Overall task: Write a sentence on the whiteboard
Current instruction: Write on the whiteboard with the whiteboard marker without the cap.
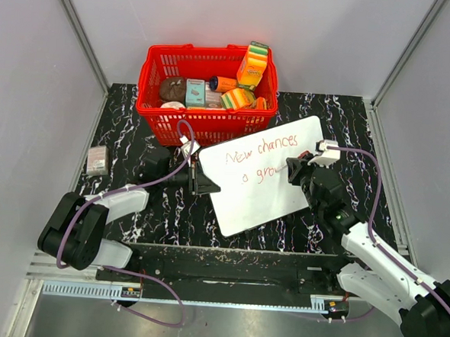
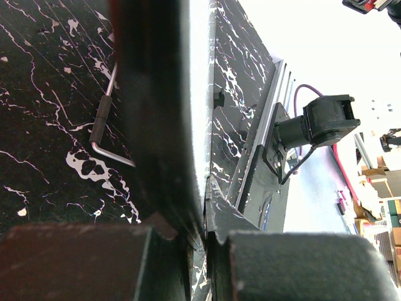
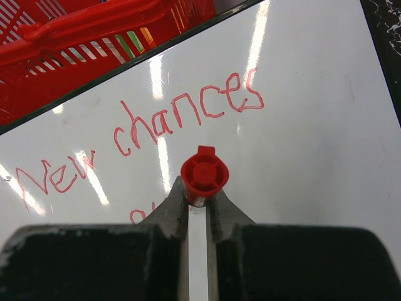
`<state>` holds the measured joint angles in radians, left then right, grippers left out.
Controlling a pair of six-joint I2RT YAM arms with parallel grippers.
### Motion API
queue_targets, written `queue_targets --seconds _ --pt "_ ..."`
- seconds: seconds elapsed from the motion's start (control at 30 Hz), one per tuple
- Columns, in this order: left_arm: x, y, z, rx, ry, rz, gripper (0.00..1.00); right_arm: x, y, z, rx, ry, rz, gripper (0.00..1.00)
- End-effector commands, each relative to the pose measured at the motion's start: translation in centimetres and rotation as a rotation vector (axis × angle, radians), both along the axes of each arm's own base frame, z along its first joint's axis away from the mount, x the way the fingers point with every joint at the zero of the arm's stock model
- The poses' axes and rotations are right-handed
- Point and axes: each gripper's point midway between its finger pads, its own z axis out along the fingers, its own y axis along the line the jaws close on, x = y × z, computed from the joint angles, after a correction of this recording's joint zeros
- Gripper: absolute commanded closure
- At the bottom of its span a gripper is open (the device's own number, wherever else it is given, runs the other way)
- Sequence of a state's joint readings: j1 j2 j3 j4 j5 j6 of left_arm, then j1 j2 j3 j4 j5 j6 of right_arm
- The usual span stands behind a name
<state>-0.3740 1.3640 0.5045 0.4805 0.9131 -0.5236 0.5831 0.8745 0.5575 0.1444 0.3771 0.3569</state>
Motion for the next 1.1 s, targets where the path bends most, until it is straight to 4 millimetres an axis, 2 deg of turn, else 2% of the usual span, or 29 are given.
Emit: queue_targets --seconds 0.0,0.33,0.7,1.07 --pt "-0.8 0.4 -3.4 0.111 -0.062 -0.046 1.0 0.1 -0.6 -0.1 0.0 -0.001 -0.03 1.0" --pt "-0.8 0.3 -3.4 0.112 -0.063 -0.046 1.0 0.2 -0.8 -0.2 -0.011 0.002 -0.038 1.0" --pt "-0.8 0.4 -3.5 0.113 -0.063 -0.047 1.0 1.0 -1.0 1.9 -0.001 -0.04 -0.07 1.0" --pt "-0.9 0.4 -3.5 0.112 -0.062 -0.048 1.0 1.7 -0.8 3.2 0.004 -0.068 -0.072 1.0"
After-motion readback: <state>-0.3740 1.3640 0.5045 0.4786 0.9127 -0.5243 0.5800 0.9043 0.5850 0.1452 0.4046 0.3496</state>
